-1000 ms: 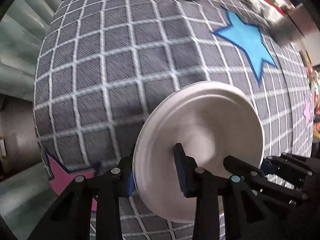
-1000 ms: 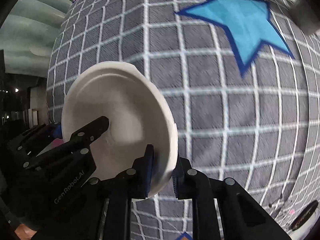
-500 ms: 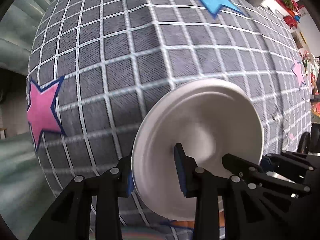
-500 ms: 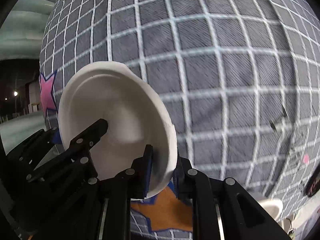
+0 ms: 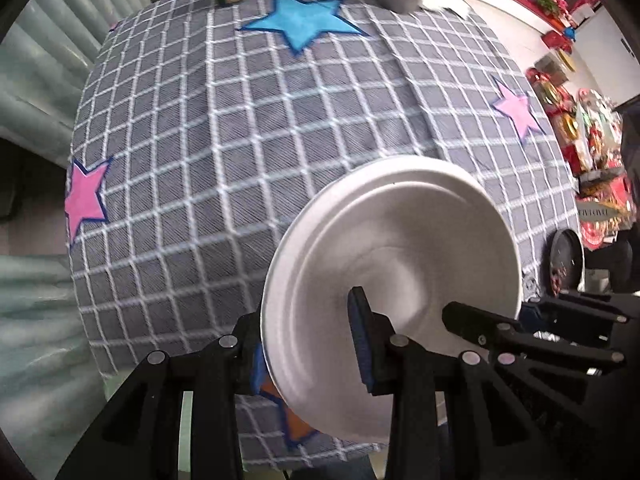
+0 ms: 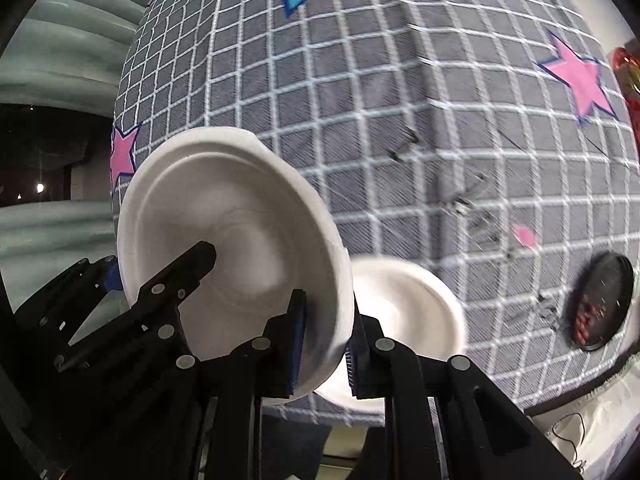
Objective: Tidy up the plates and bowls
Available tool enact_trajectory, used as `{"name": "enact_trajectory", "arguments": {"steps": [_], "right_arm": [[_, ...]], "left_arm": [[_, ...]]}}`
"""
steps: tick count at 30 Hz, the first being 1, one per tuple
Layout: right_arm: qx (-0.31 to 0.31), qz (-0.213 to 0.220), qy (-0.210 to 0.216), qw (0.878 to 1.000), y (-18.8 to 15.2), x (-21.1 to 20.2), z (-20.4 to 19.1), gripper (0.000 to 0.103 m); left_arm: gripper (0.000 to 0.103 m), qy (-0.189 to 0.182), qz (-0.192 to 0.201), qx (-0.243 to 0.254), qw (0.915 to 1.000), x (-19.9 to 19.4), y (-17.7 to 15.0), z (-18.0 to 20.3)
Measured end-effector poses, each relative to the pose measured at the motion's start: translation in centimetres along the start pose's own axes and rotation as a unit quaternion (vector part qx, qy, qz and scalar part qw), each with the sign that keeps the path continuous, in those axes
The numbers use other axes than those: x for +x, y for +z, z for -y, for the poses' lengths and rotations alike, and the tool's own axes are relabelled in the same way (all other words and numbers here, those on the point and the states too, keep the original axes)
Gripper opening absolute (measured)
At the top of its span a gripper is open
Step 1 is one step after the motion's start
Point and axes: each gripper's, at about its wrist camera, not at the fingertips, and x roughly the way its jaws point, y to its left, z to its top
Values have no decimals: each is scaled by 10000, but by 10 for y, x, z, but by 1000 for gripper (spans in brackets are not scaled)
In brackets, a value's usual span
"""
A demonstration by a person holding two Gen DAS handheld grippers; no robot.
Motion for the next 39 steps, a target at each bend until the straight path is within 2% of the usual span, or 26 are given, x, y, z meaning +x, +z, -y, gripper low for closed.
{"name": "enact_trajectory", "arguments": {"steps": [2,5,10,12,14,15,16,17,18,20,21,23,24,28,31,39], "right_arm": [[7,-34,-66,10000,-12,-4,15,20],[28,-91,-76,9999,-27,-6,38,20],[-94,-158,-136,9997,-38,4,51,20],[-190,-106,-155,9996,-39,4,55,20],[-351,-23,-334,9988,-40,0,59,20],[-399,-12,-380,9985,-40,-1,60,21],[-399,-22,-354,9986,-40,-3,64,25],[-376,-7,-394,9985,-40,-6,69,43],[-351,45,-424,9985,-40,-10,75,68],[-301,123,-290,9991,-44,-26,93,91],[-271,148,-166,9994,-44,-30,98,97],[-255,210,-105,9994,-46,-38,104,102],[-253,244,-109,9993,-48,-42,107,102],[-343,455,-192,9982,-58,-53,112,102],[-520,534,-323,9967,-67,-61,115,102],[-379,351,-400,9979,-77,-68,122,102]], "left_arm": [[37,-12,-88,60,9999,-3,-20,-7],[37,-21,-196,188,9996,4,-35,13],[38,104,-263,218,9994,5,-45,24],[46,202,-236,182,9994,7,-45,27],[62,374,-218,117,9990,8,-47,27],[74,447,-193,64,9988,7,-48,26],[76,522,-168,-2,9985,5,-48,25],[77,637,-145,-65,9978,4,-49,23],[80,673,-141,-134,9975,1,-50,19],[84,596,-123,-311,9977,-7,-55,11],[88,597,-107,-376,9974,-12,-58,7],[98,669,-71,-442,9968,-19,-63,4],[103,689,-66,-473,9965,-21,-64,5],[103,539,-78,-619,9966,-31,-68,10],[103,604,-83,-739,9954,-35,-75,19],[103,722,35,-919,9931,-64,-86,22]]}}
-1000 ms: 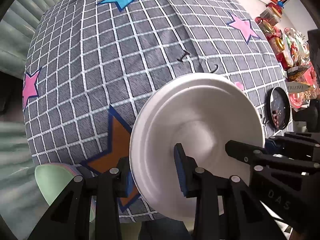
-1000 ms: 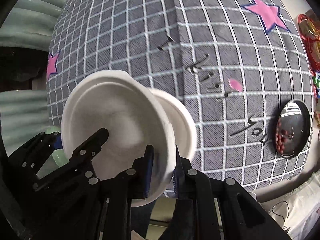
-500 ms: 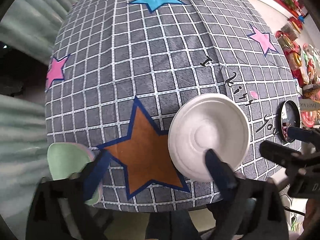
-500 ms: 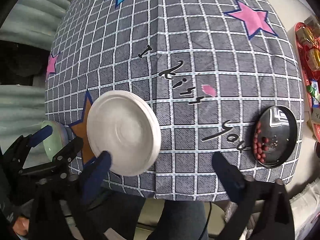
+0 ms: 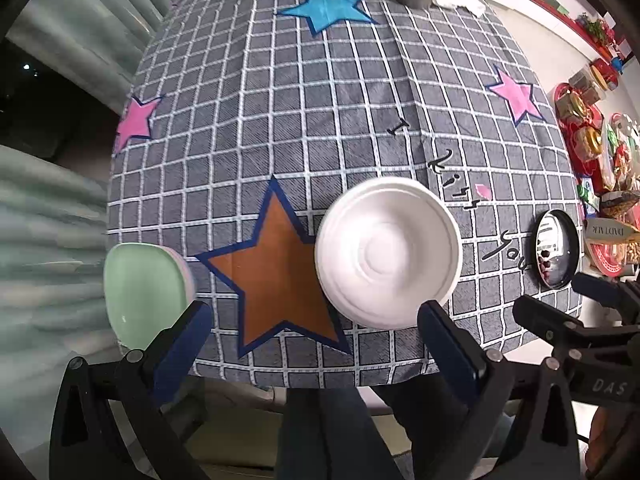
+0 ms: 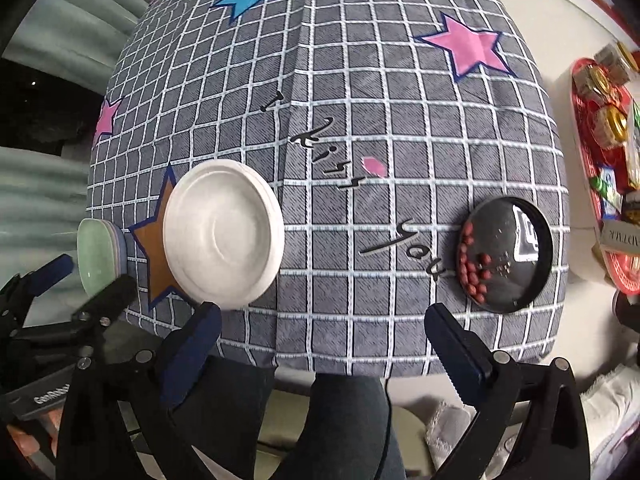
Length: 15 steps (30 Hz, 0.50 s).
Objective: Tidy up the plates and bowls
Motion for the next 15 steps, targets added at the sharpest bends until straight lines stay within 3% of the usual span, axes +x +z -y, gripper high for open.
{"name": "enact_trajectory", "arguments": {"steps": [8,15], "right_arm": [[-63,170,-129,9998,-3,-11,-8,102],[102,132,-165,9997,-7,-6,-23,102]], "left_arm": [[103,-63,114,129,9998,-4,2,2],[103,-147,118,161,9997,0,0,-22]]}}
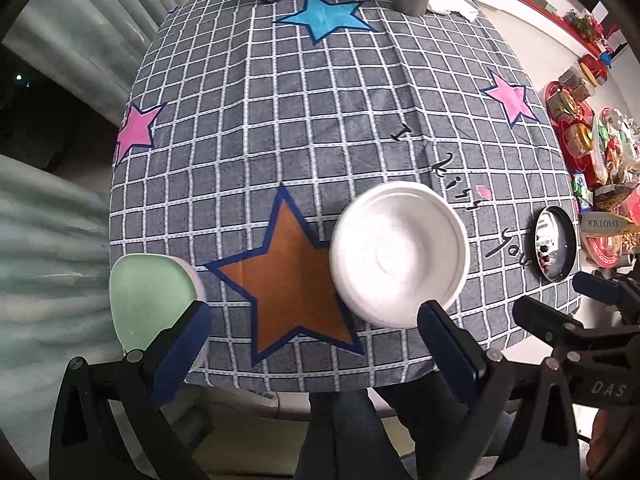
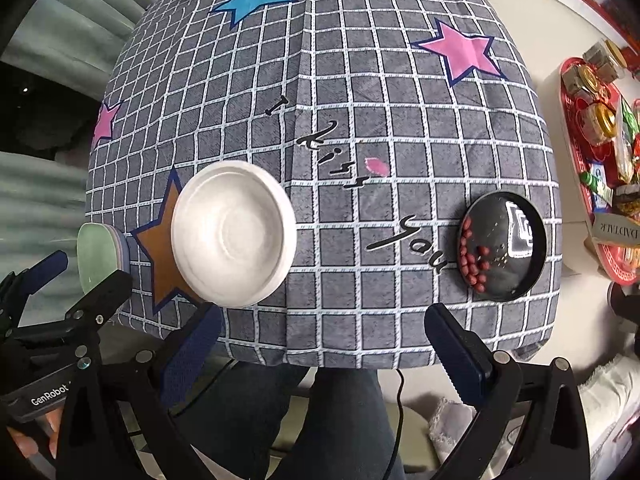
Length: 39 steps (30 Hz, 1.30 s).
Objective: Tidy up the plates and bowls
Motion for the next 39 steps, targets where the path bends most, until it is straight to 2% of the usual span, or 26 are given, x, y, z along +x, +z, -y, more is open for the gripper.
{"name": "enact_trajectory", "arguments": {"steps": [11,18,26,30,33,35,39], "right_arm": [[309,116,-49,9994,-7,16,-39,102],[346,138,-95,9993,-8,17,-51,102],[520,178,-45,9985,-6,15,-42,102],[641,348,-168,9972,-6,6,-36,102],[707,255,-174,9970,-14,17,-36,102],[813,119,-144,9965,-19,28,-32,102],[954,191,-245,9950,-18,29,-24,102]], "left_arm": [[103,-25,111,262,9996,10,-1,-41],[103,-70,152,377,9991,11,1,-49],[103,-30,174,391,9991,10,8,-48],[103,-55,185,690,9974,12,6,-34],[103,-45,93,876,9961,24,2,-27],[103,-113,92,839,9964,29,1,-28],[103,-211,115,647,9976,33,5,-37]]}}
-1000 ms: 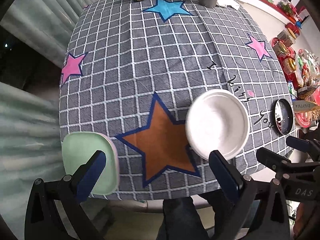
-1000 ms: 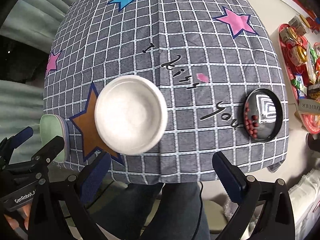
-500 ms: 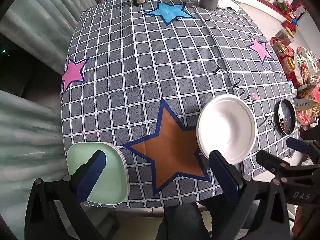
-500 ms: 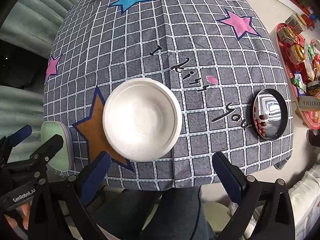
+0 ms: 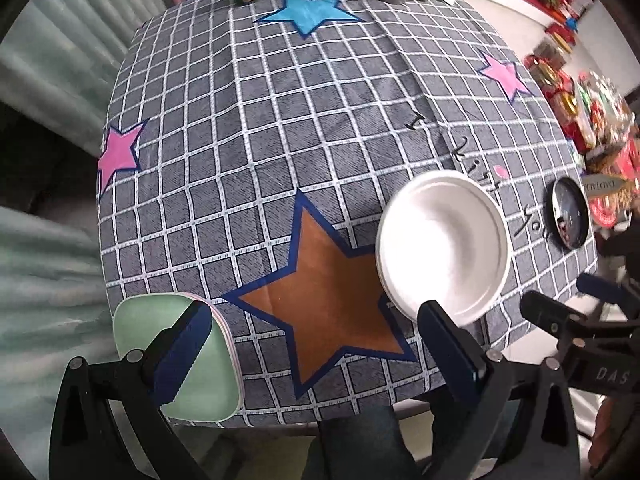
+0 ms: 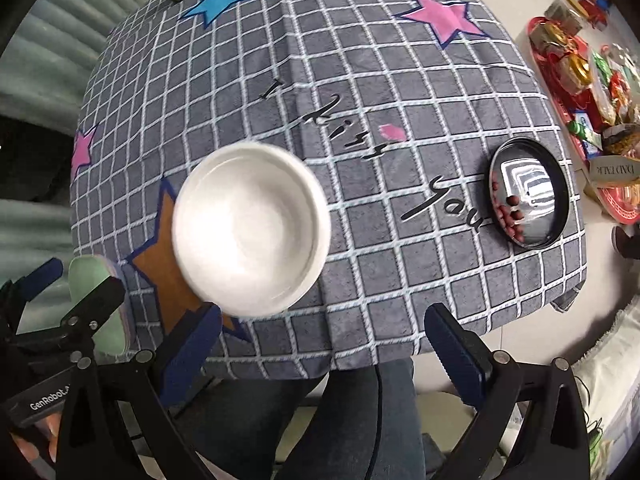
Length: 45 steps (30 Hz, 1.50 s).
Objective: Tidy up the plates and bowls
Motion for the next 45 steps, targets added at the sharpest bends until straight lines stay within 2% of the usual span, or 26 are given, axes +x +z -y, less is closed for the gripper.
{"name": "enact_trajectory", "arguments": {"steps": [4,8,11,14,18,21,25,28,33,36,41,45], "right_arm": [[79,38,-16,10000,2,-13,1,102],[-157,89,-21,9998,9,-11,-11,102],[-324,-34,-8,9995,14,-7,-18,102],[-359,130,-24,9993,15,-21,-18,102],[-409,129,-138,9990,11,-20,-16,102],[-327,33,-181,9993,6,-16,-9,102],[-212,157,-280,9993,3,-22,0,102],[-192,54,-353,9992,-4,-18,2,102],[-137,-97,-358,9992,-10,-12,10,102],[-98,-222,-357,9991,-7,-1,15,102],[-56,-358,-174,9992,4,20,21,102],[-85,-488,-54,9988,17,35,22,102]], "left_arm": [[103,-10,75,-11,10000,-11,3,-3],[103,8,131,93,9999,-9,3,-1],[103,7,111,-227,9997,-12,6,-15],[103,-107,142,-421,9990,-17,5,-23],[103,-229,-33,-249,9994,-4,3,-11],[103,-289,27,-131,9995,-4,1,-4],[103,-396,39,-161,9991,1,-2,-2],[103,-447,-160,-233,9986,10,-5,-2],[103,-405,-228,-253,9986,16,-9,4],[103,-304,-401,-263,9984,29,-9,9],[103,26,-537,-87,9985,46,-6,23],[103,56,-611,-55,9981,56,2,32]]}}
